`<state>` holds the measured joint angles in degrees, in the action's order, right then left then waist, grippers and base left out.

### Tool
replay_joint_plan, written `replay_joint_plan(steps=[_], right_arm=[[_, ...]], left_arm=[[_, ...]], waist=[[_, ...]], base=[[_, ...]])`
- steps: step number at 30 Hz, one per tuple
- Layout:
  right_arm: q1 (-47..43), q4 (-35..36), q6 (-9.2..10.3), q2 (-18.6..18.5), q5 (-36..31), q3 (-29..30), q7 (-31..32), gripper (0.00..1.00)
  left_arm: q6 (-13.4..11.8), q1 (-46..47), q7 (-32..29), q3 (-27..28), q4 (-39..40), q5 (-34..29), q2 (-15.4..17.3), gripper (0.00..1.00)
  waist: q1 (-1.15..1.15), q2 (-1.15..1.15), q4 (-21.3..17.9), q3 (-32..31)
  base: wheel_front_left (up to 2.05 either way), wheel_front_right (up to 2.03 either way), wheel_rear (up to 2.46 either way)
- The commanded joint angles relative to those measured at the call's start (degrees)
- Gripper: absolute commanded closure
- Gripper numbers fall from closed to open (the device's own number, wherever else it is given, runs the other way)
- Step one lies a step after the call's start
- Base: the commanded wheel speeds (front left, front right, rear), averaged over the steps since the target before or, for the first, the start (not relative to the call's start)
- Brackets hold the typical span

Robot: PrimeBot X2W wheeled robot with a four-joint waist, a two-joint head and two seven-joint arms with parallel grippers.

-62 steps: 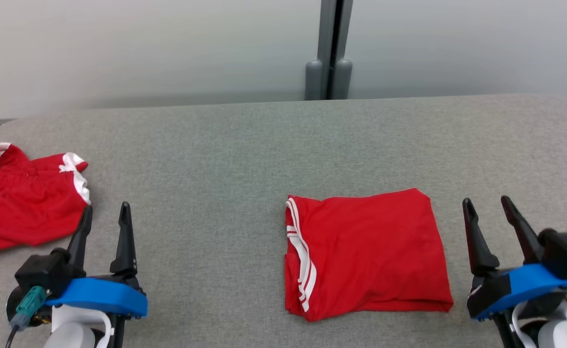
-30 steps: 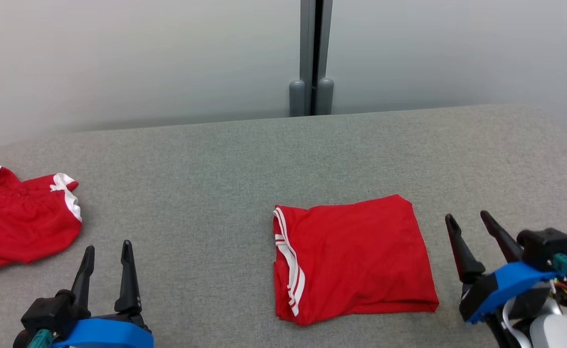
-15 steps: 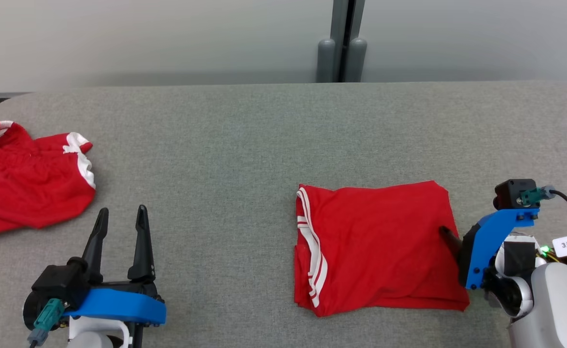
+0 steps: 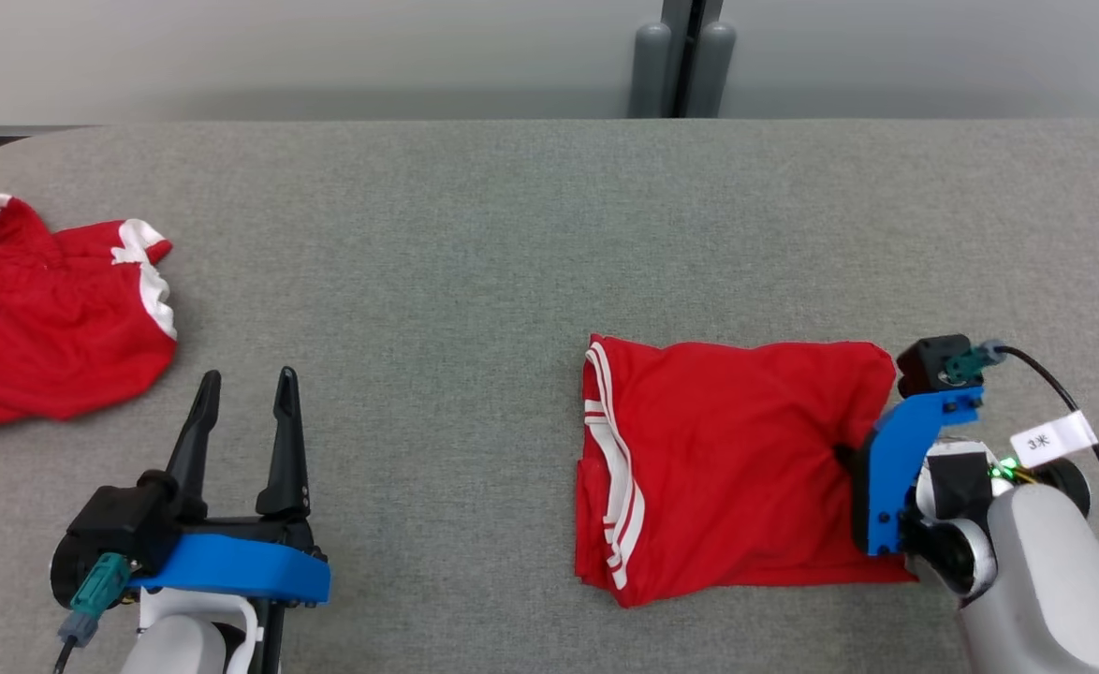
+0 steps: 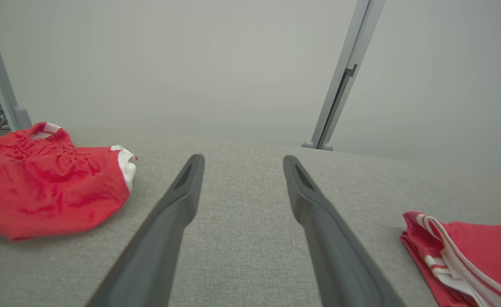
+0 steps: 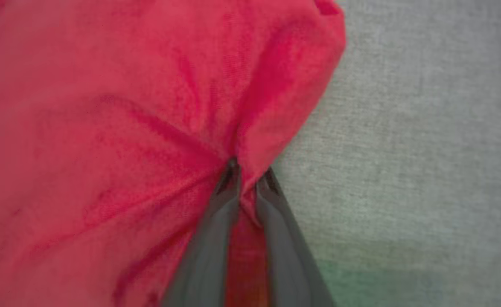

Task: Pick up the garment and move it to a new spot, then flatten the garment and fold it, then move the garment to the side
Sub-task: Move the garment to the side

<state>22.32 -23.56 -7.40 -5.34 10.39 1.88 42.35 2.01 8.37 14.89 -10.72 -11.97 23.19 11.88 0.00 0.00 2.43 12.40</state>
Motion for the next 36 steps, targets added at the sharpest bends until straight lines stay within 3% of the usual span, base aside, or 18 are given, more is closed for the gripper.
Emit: replay_joint_plan(steps=[1,7,12,19,27,29,30,36], right_arm=[[1.0,0.2,-0.16,-2.1,0.5,-2.5,0.7,1.0],[8.5,6.9,-0.09,-15.1,2.8,-12.8,1.3,1.0],[13.4,8.9,-0.1,-26.5,6.1,-16.3,1.2,1.0],[16.7,6.9,-0.09,-35.5,7.3,-16.8,-3.8,1.0],[20.8,1.3,-0.09,-38.0,3.1,-15.6,-15.0,1.0],[22.2,0.6,-0.04,-35.7,4.3,-16.2,-18.1,1.0],[23.0,0.4,-0.12,-36.4,2.1,-18.0,-18.4,1.0],[26.0,-4.3,-0.08,-32.7,-1.5,-15.0,-19.4,1.0]], left_arm=[[-0.2,0.8,0.2,0.3,0.5,0.0,0.1,0.0],[-0.4,1.8,0.3,2.4,3.1,0.7,0.2,0.0],[-0.4,4.6,0.3,2.7,4.7,-0.3,0.7,0.0],[-0.4,8.6,-0.8,1.9,7.7,-2.4,3.1,0.0],[-0.2,11.6,-2.6,1.7,10.5,-3.7,5.5,0.0],[-0.5,11.7,-2.8,1.8,11.4,-4.1,6.0,0.0],[-0.4,11.7,-3.1,1.9,11.8,-4.2,6.4,0.0],[-0.8,11.9,-4.4,2.0,13.7,-4.5,7.7,0.0]], waist=[[0.0,0.0,-0.8,0.4],[0.0,0.0,-5.2,3.0],[0.0,0.0,-9.2,6.7],[0.0,0.0,-14.6,14.1],[0.0,0.0,-17.5,20.1],[0.0,0.0,-18.3,21.0],[0.0,0.0,-18.6,21.5],[0.0,0.0,-19.5,22.4]], base=[[0.0,0.0,0.0],[0.0,0.0,0.0],[0.0,0.0,0.0],[0.0,0.0,0.0],[0.0,0.0,0.0],[0.0,0.0,0.0],[0.0,0.0,0.0],[0.0,0.0,0.0]])
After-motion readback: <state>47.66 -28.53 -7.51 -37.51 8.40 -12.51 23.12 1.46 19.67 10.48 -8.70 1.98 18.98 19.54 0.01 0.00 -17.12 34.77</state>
